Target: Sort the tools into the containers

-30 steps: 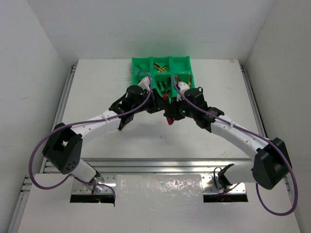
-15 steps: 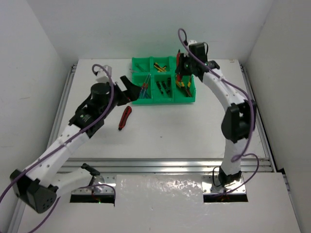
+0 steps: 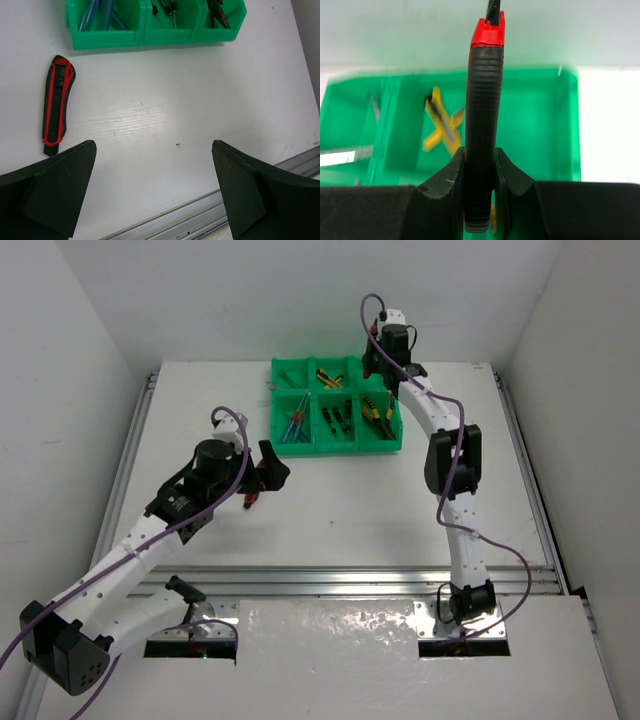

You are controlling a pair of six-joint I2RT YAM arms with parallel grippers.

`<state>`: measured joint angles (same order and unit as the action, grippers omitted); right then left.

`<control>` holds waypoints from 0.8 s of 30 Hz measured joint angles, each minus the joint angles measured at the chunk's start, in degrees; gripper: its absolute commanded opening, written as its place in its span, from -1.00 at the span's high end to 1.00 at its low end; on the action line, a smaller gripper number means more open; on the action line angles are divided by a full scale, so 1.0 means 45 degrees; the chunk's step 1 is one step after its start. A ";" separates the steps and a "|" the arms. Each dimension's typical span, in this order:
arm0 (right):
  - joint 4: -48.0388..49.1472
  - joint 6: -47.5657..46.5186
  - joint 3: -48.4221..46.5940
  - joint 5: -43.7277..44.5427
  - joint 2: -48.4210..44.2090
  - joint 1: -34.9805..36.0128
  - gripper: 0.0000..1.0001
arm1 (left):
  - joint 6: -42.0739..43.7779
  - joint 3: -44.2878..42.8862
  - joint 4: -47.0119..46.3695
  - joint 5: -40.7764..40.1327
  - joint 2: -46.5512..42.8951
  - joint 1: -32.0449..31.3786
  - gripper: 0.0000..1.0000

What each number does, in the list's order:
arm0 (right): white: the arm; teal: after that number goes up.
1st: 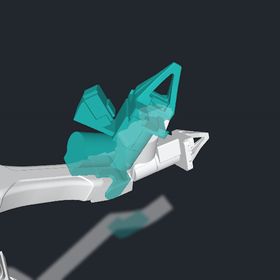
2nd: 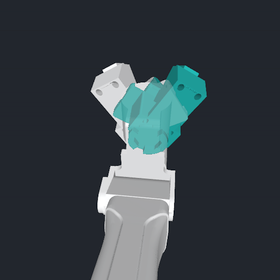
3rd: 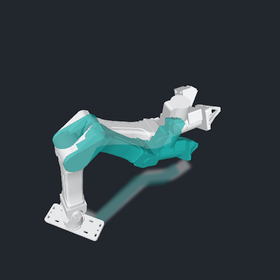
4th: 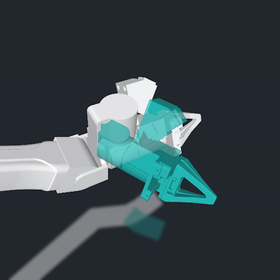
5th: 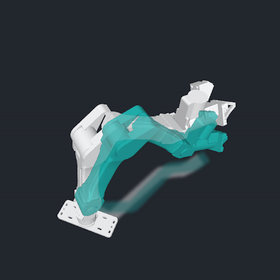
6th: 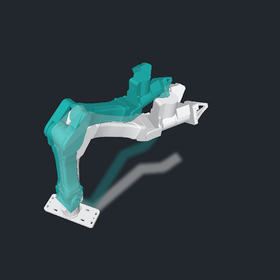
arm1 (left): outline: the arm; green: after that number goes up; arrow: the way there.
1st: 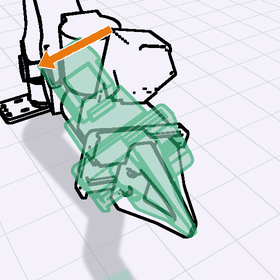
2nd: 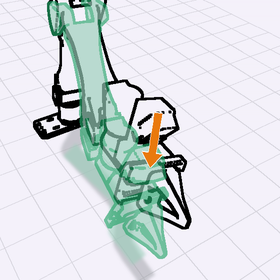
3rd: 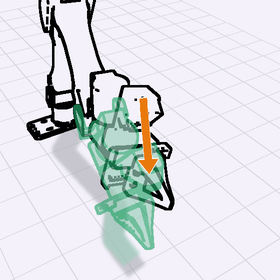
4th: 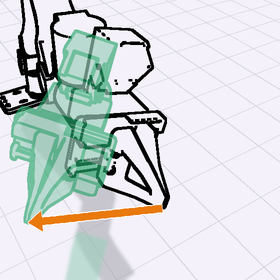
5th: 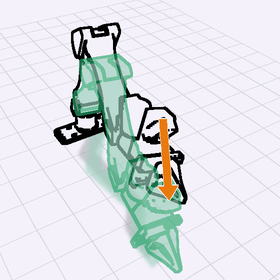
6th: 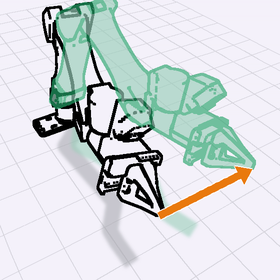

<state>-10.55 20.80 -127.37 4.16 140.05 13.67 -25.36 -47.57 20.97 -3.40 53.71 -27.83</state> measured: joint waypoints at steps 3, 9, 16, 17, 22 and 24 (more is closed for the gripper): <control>0.1336 0.0291 -0.0782 0.0340 0.1103 -0.0199 1.00 | -0.0049 0.0155 -0.0078 0.0466 -0.0005 -0.0039 -0.99; 0.2599 0.0729 -0.0923 0.0753 0.2647 -0.0529 0.65 | -0.0141 0.0170 -0.0330 0.0971 -0.0010 -0.0083 -1.00; 0.3376 0.1001 -0.0933 0.0495 0.3070 -0.0651 -0.26 | -0.0185 0.0170 -0.0520 0.1010 -0.0005 -0.0083 -0.99; 0.3381 0.0962 -0.0845 0.0437 0.2997 -0.0646 -0.37 | -0.0185 0.0170 -0.0520 0.1005 0.0005 -0.0083 -0.99; 0.3157 0.0850 0.0121 0.0306 0.1865 -0.0515 -0.46 | -0.0189 0.0170 -0.0491 0.0627 0.0257 -0.0083 -1.00; 0.3036 0.0831 0.0670 0.0311 0.1083 -0.0461 -0.53 | -0.0189 0.0136 -0.0359 0.0185 0.0427 -0.0083 -0.99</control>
<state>3.11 24.53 -124.36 5.56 144.92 11.60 -26.22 -46.96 19.35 -2.57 55.64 -28.21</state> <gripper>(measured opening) 0.729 0.996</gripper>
